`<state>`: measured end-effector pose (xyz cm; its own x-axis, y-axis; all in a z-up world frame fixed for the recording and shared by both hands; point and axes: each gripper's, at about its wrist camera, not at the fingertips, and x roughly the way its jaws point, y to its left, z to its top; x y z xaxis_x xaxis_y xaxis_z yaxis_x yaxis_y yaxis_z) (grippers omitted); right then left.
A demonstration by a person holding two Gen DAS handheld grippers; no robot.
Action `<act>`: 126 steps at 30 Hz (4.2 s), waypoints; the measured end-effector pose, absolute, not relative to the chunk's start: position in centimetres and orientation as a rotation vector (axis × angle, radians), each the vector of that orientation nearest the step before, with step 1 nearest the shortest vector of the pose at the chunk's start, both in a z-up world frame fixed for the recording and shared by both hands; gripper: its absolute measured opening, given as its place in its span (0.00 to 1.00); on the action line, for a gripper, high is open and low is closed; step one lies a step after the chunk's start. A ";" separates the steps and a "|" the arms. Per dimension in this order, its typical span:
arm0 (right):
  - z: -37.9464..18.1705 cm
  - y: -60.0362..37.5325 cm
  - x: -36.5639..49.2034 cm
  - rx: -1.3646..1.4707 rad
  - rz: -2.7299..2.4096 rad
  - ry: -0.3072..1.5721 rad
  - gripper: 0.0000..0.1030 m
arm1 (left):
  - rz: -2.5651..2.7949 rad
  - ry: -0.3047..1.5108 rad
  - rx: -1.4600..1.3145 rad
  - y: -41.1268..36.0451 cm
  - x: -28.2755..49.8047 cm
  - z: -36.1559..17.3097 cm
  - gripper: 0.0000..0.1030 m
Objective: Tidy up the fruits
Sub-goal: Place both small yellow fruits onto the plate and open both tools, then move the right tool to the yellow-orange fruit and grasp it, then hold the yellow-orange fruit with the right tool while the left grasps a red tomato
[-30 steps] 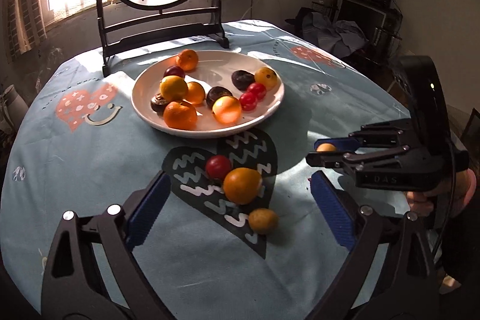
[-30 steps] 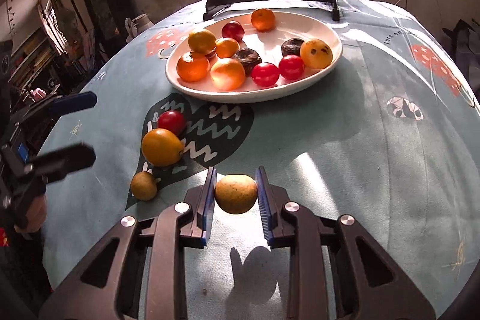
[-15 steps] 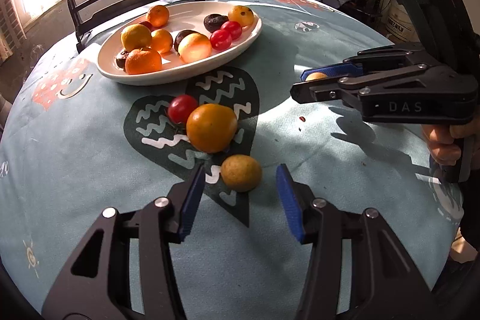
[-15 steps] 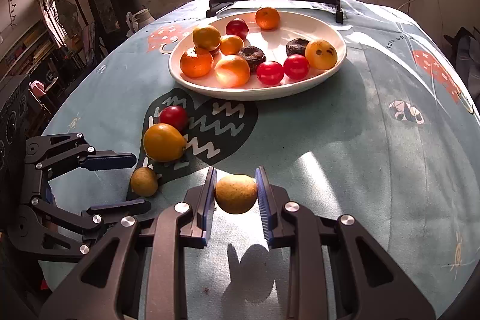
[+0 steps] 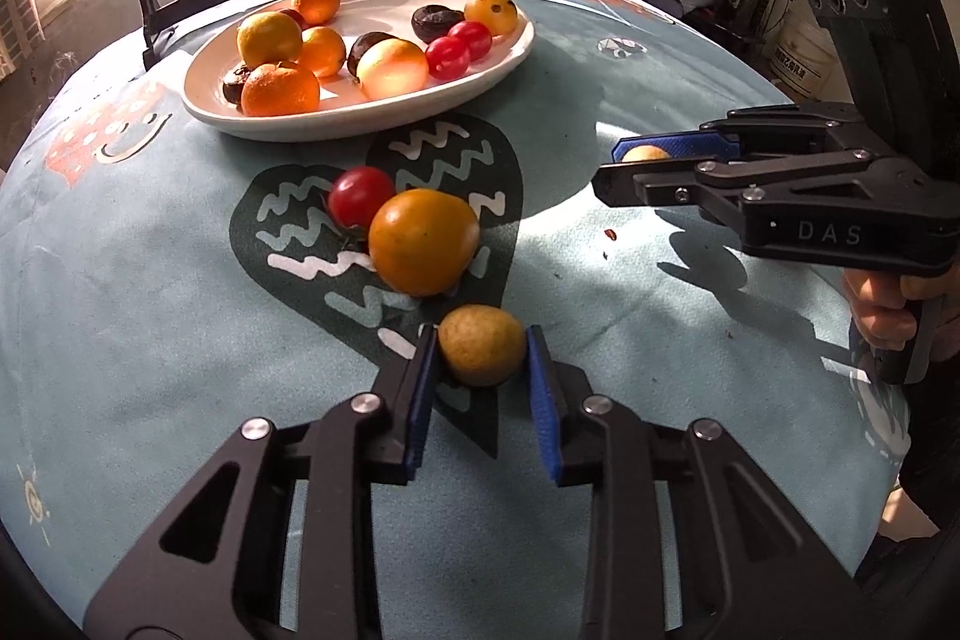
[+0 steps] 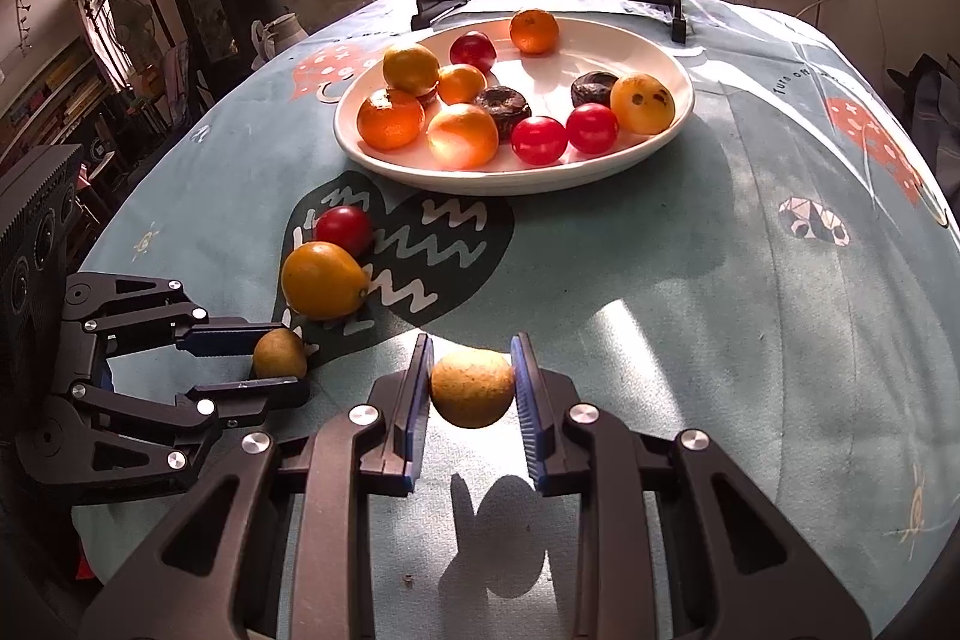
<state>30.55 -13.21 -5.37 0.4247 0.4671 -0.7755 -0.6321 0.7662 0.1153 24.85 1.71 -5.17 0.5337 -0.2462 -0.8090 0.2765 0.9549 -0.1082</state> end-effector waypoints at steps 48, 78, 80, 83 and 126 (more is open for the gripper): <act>-1.3 -8.5 35.1 -0.094 0.764 0.732 0.56 | 0.181 0.599 -0.204 9.8 34.1 5.0 0.98; -6.9 -3.8 29.8 -0.384 0.836 0.819 0.46 | 0.346 0.696 -0.232 11.4 28.2 1.1 0.98; -6.9 -3.8 29.8 -0.380 0.839 0.820 0.43 | 0.344 0.699 -0.235 11.5 28.3 1.0 0.98; -6.9 -3.8 29.7 -0.387 0.834 0.815 0.42 | 0.347 0.699 -0.222 11.4 28.3 1.0 0.98; -2.8 -12.9 34.2 0.015 0.627 0.803 0.41 | -0.036 0.940 0.030 2.2 30.9 -5.5 0.35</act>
